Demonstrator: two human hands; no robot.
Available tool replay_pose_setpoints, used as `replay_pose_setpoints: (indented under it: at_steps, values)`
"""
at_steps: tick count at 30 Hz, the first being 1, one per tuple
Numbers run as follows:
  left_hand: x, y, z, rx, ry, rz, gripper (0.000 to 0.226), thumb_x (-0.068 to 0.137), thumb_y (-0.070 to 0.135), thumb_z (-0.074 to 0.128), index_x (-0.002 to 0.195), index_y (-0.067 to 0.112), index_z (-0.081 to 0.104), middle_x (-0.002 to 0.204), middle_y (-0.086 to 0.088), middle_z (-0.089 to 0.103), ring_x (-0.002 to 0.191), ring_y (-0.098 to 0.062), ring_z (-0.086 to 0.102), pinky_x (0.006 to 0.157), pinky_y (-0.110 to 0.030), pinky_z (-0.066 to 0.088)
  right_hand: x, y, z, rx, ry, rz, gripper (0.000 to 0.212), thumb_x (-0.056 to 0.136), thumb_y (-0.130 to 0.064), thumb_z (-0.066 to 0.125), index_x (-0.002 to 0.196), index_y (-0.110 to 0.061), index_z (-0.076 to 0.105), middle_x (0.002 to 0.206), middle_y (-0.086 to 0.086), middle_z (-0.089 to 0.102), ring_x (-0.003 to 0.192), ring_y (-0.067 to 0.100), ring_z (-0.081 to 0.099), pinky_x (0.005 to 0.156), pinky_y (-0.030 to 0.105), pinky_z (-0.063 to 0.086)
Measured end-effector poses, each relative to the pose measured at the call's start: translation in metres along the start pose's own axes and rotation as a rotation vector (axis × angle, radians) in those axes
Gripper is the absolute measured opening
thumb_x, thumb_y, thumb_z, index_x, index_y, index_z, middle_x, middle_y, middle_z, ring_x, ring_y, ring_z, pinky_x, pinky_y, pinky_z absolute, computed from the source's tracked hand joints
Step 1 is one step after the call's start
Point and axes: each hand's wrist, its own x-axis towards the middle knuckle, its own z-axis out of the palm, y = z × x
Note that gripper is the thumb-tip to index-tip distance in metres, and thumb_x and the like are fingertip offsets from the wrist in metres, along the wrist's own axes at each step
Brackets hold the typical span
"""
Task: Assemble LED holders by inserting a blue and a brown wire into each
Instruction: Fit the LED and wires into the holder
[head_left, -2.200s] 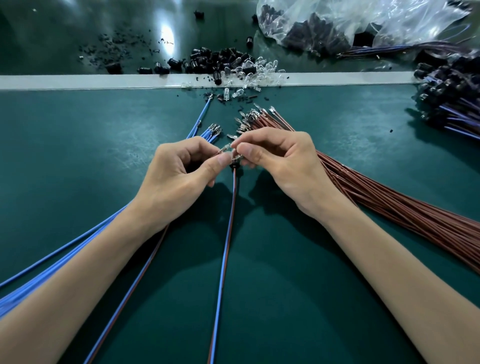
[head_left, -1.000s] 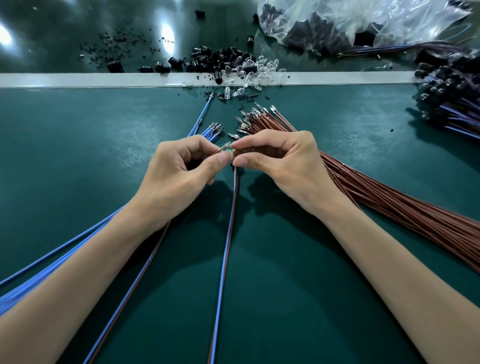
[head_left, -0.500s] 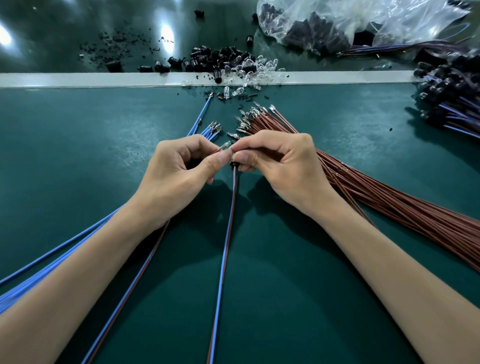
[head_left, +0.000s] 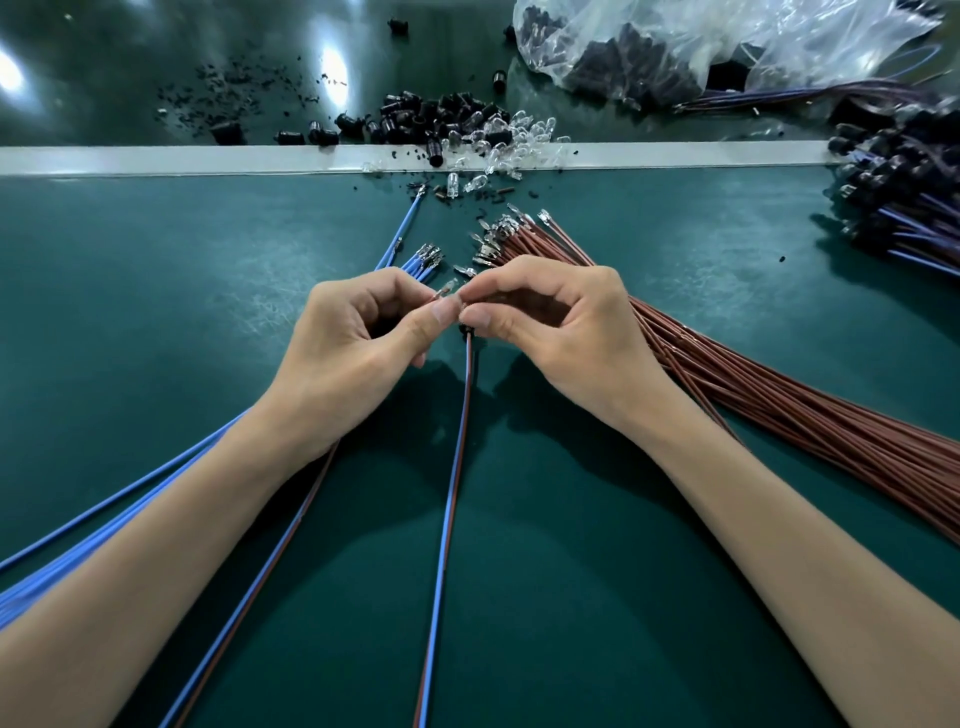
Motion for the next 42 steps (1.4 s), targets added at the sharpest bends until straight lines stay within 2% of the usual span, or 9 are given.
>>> replay_pose_setpoints:
  at_steps: [2, 9, 13, 17, 19, 23, 31, 37, 42]
  values:
    - [0.0, 0.0, 0.0, -0.013, 0.01, 0.002, 0.015, 0.082, 0.028, 0.064, 0.069, 0.022, 0.061, 0.048, 0.012, 0.049, 0.044, -0.002, 0.041, 0.046, -0.012, 0.031, 0.001, 0.0, -0.001, -0.029, -0.014, -0.032, 0.021, 0.079, -0.006, 0.073, 0.096, -0.017, 0.068, 0.088, -0.002, 0.067, 0.08, 0.006, 0.064, 0.078, 0.02, 0.051]
    - [0.0, 0.005, 0.003, -0.083, 0.016, 0.004, 0.013, 0.083, 0.03, 0.059, 0.083, 0.017, 0.062, 0.051, 0.006, 0.057, 0.041, -0.008, 0.046, 0.041, -0.015, 0.038, 0.001, -0.001, 0.0, -0.078, 0.017, -0.077, 0.026, 0.081, 0.0, 0.07, 0.1, -0.017, 0.067, 0.09, -0.005, 0.062, 0.083, 0.006, 0.061, 0.079, 0.019, 0.049]
    - [0.0, 0.004, 0.003, -0.046, 0.065, 0.023, 0.008, 0.083, 0.03, 0.061, 0.085, 0.023, 0.065, 0.059, 0.005, 0.063, 0.042, -0.011, 0.055, 0.044, -0.013, 0.038, 0.0, -0.002, 0.001, -0.049, 0.015, -0.049, 0.024, 0.079, -0.002, 0.072, 0.097, -0.018, 0.066, 0.087, -0.008, 0.066, 0.079, 0.001, 0.064, 0.078, 0.017, 0.051]
    - [0.001, 0.004, 0.003, -0.07, 0.119, 0.029, 0.004, 0.085, 0.021, 0.063, 0.085, 0.02, 0.066, 0.067, 0.009, 0.065, 0.058, -0.004, 0.062, 0.053, -0.013, 0.046, -0.001, -0.003, 0.002, -0.038, 0.051, -0.048, 0.023, 0.077, -0.004, 0.075, 0.093, -0.016, 0.064, 0.083, -0.004, 0.069, 0.078, 0.009, 0.068, 0.078, 0.023, 0.054]
    - [0.001, 0.004, 0.005, -0.077, 0.111, 0.036, 0.005, 0.086, 0.013, 0.063, 0.083, 0.016, 0.066, 0.065, 0.012, 0.066, 0.063, -0.001, 0.062, 0.062, -0.012, 0.049, -0.001, -0.003, 0.002, -0.047, 0.073, -0.066, 0.022, 0.076, -0.005, 0.077, 0.092, -0.015, 0.065, 0.082, -0.005, 0.069, 0.077, 0.011, 0.068, 0.078, 0.023, 0.055]
    - [0.0, 0.009, 0.005, -0.083, 0.058, 0.034, 0.011, 0.086, 0.004, 0.062, 0.082, 0.014, 0.065, 0.065, 0.017, 0.067, 0.062, 0.0, 0.061, 0.063, -0.01, 0.048, -0.001, -0.004, 0.004, -0.058, 0.128, -0.112, 0.023, 0.072, -0.004, 0.079, 0.089, -0.014, 0.067, 0.079, -0.007, 0.068, 0.074, 0.008, 0.068, 0.075, 0.017, 0.053]
    - [-0.001, 0.012, 0.002, -0.137, -0.005, -0.013, 0.007, 0.074, 0.018, 0.066, 0.078, 0.012, 0.065, 0.063, 0.013, 0.065, 0.058, 0.001, 0.057, 0.062, -0.009, 0.044, -0.001, -0.004, 0.004, -0.072, 0.193, -0.16, 0.022, 0.071, -0.002, 0.079, 0.089, -0.009, 0.07, 0.081, 0.0, 0.071, 0.076, 0.009, 0.07, 0.076, 0.021, 0.054]
    - [-0.001, 0.011, -0.004, -0.184, -0.055, -0.088, 0.005, 0.071, 0.024, 0.068, 0.067, 0.023, 0.069, 0.059, 0.009, 0.063, 0.057, -0.001, 0.055, 0.058, -0.01, 0.042, -0.003, -0.007, 0.006, -0.136, 0.204, -0.211, 0.021, 0.072, -0.006, 0.08, 0.09, -0.01, 0.071, 0.083, 0.005, 0.072, 0.077, 0.017, 0.071, 0.077, 0.037, 0.057]
    - [-0.001, 0.011, -0.008, -0.223, -0.109, -0.119, 0.006, 0.068, 0.025, 0.074, 0.064, 0.024, 0.07, 0.062, 0.009, 0.063, 0.057, -0.003, 0.055, 0.059, -0.01, 0.041, -0.004, -0.008, 0.006, -0.206, 0.216, -0.27, 0.019, 0.07, -0.006, 0.081, 0.087, -0.003, 0.074, 0.083, -0.001, 0.07, 0.075, 0.01, 0.069, 0.077, 0.024, 0.054]
